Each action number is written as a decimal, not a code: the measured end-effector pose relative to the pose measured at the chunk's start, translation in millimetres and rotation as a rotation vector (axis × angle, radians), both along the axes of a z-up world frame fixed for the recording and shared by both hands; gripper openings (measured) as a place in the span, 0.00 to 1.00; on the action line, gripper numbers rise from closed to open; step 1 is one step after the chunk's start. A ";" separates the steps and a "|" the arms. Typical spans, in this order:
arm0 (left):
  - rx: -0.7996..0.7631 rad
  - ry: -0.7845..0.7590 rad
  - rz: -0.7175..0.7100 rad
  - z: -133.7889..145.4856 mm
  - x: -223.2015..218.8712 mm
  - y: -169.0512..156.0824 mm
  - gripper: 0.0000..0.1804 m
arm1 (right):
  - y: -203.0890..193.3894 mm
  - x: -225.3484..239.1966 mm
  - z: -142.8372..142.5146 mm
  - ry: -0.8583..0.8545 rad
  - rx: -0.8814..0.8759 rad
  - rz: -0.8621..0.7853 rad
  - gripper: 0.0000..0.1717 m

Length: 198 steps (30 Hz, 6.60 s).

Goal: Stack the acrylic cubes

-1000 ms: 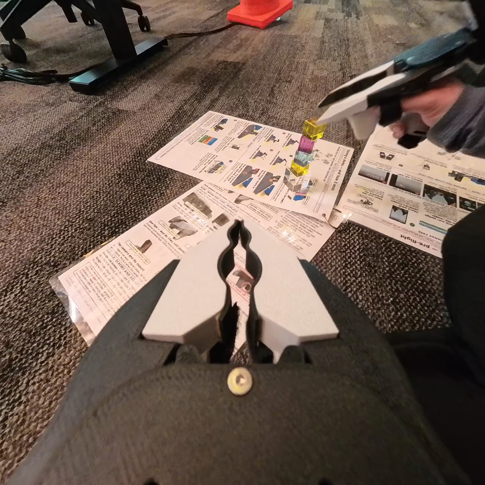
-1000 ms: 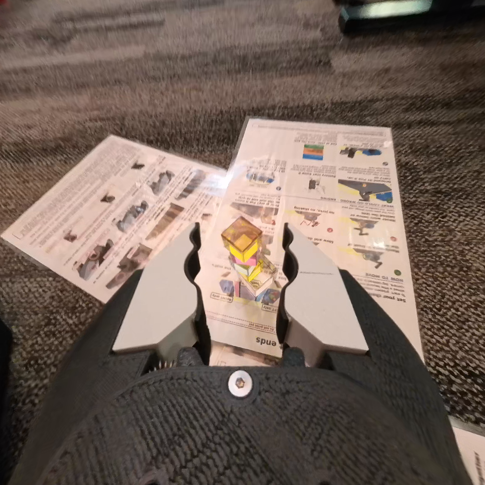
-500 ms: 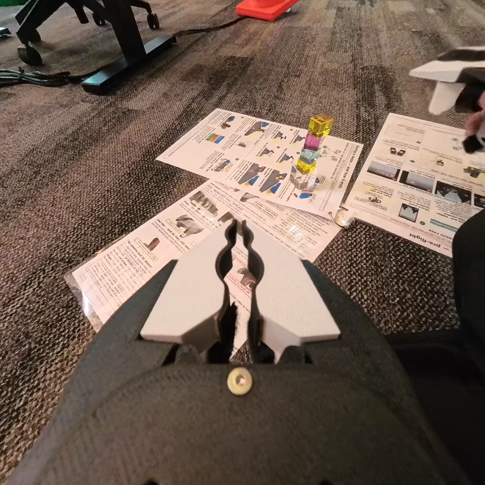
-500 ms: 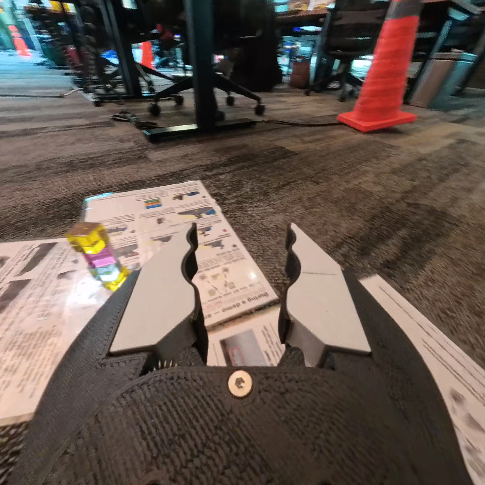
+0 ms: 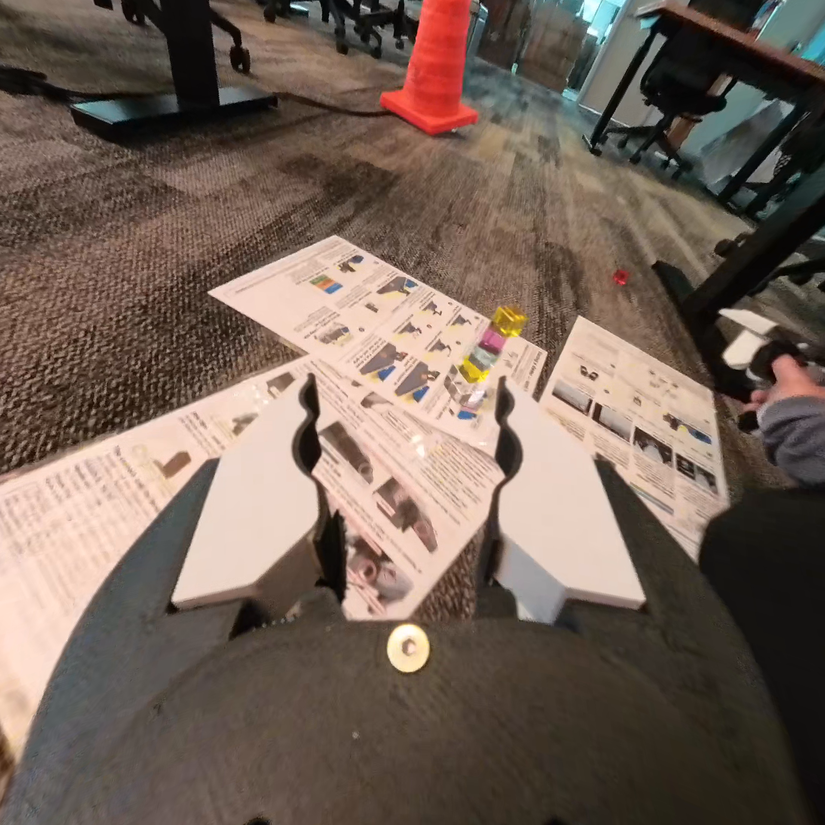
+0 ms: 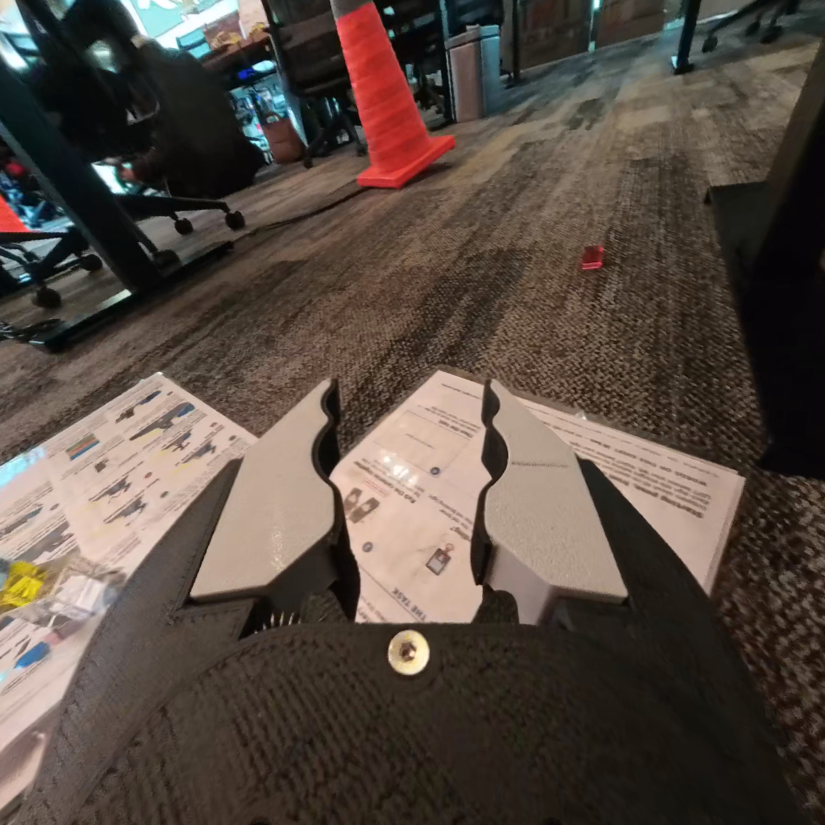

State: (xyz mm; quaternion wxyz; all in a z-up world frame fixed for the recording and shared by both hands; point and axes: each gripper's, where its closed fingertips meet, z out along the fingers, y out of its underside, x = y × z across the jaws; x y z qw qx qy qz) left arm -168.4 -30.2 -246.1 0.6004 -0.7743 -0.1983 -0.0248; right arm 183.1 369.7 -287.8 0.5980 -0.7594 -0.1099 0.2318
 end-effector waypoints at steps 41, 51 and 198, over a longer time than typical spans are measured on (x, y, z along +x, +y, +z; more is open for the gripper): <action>0.139 0.346 -0.079 -115.5 -141.9 436.7 0.56 | 473.5 21.4 -154.5 -0.540 -0.316 -0.218 0.21; 0.154 0.297 -0.017 -114.3 -156.4 432.3 0.57 | 288.2 -37.0 -94.4 -0.509 -0.184 0.125 0.15; -0.287 0.176 0.135 -57.0 -24.3 -52.6 0.47 | -195.9 -340.2 -140.0 -0.985 -0.091 1.123 0.26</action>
